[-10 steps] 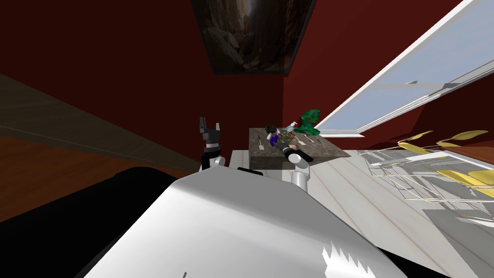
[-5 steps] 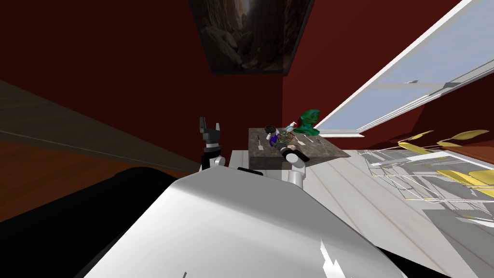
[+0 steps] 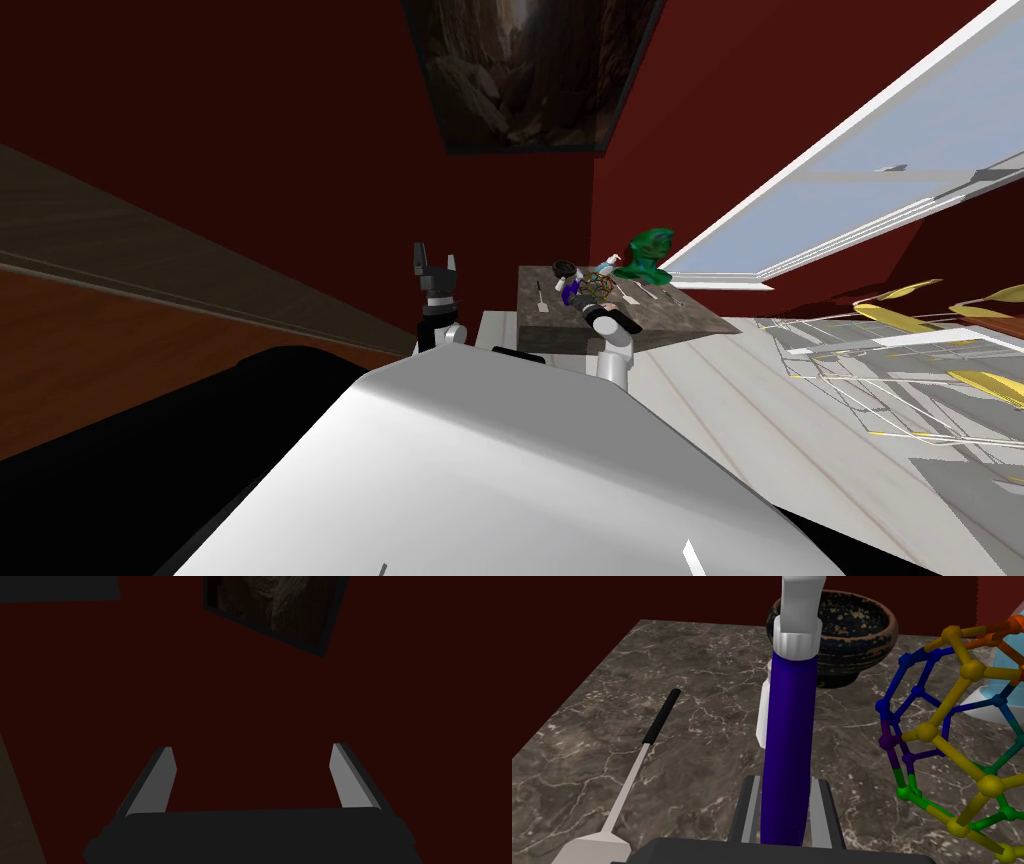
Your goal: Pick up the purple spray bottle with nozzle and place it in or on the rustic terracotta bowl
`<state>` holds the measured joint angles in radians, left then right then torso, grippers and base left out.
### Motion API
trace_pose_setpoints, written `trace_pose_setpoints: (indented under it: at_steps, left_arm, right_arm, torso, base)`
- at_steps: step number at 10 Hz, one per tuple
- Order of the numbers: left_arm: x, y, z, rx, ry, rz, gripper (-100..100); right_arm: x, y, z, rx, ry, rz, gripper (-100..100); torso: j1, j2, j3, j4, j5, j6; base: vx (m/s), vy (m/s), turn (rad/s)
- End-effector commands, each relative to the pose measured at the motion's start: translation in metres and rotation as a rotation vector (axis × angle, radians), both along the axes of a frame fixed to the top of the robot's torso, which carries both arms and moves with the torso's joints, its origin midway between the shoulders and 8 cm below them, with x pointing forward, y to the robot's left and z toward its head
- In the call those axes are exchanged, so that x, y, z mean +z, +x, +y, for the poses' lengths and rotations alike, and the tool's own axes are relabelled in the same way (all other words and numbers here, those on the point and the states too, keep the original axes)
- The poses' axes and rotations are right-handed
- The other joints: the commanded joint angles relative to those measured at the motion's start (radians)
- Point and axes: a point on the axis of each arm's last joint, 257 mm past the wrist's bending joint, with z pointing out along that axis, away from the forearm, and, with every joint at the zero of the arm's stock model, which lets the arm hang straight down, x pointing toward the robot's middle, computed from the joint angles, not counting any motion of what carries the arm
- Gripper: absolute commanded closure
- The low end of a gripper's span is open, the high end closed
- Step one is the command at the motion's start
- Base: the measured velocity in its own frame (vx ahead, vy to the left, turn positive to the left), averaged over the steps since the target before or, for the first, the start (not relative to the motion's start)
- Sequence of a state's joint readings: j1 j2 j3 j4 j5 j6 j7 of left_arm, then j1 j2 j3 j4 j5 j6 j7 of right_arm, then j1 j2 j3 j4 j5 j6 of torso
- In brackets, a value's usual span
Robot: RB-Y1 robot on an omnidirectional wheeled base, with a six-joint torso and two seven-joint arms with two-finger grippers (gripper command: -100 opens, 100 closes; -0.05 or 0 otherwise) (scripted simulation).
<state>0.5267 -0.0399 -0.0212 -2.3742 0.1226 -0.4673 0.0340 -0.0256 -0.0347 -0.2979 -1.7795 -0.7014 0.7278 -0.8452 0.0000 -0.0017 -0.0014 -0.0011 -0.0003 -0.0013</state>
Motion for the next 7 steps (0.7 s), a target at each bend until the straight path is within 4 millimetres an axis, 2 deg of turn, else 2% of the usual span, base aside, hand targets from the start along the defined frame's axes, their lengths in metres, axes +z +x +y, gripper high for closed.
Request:
trace_pose_setpoints:
  at_steps: [1, 3, 4, 5, 6, 7]
  left_arm:
    - [0.0, 0.0, 0.0, 0.0, 0.0, 0.0, 0]
    - [0.0, 0.0, 0.0, 0.0, 0.0, 0.0, 0]
    - [0.0, 0.0, 0.0, 0.0, 0.0, 0.0, 0]
    - [0.0, 0.0, 0.0, 0.0, 0.0, 0.0, 0]
    - [0.0, 0.0, 0.0, 0.0, 0.0, 0.0, 0]
    - [0.0, 0.0, 0.0, 0.0, 0.0, 0.0, 0]
  right_arm:
    - [0.0, 0.0, 0.0, 0.0, 0.0, 0.0, 100]
    - [-0.0001, 0.0, 0.0, 0.0, -0.001, 0.0, 100]
    - [-0.0001, 0.0, 0.0, 0.0, -0.001, 0.0, 0]
    - [0.0004, -0.0068, 0.0085, 0.023, 0.0, 0.003, 100]
    - [0.0004, -0.0023, 0.0052, 0.013, 0.001, 0.0, 100]
    - [0.0002, -0.0029, 0.0056, 0.015, 0.0, 0.0, 0]
  torso:
    - [0.0, 0.0, 0.0, 0.0, 0.0, 0.0]
    - [0.0, 0.0, 0.0, 0.0, 0.0, 0.0]
    - [0.0, 0.0, 0.0, 0.0, 0.0, 0.0]
    - [0.0, 0.0, 0.0, 0.0, 0.0, 0.0]
    - [-0.001, 0.001, 0.001, 0.0, 0.0, 0.002]
    - [-0.001, 0.001, 0.0, 0.0, 0.0, 0.001]
  base:
    - [0.0, 0.0, 0.0]
    - [0.0, 0.0, 0.0]
    - [0.0, 0.0, 0.0]
    - [-0.007, -0.004, -0.217]
    - [-0.006, 0.003, -0.061]
    - [0.0, 0.0, 0.0]
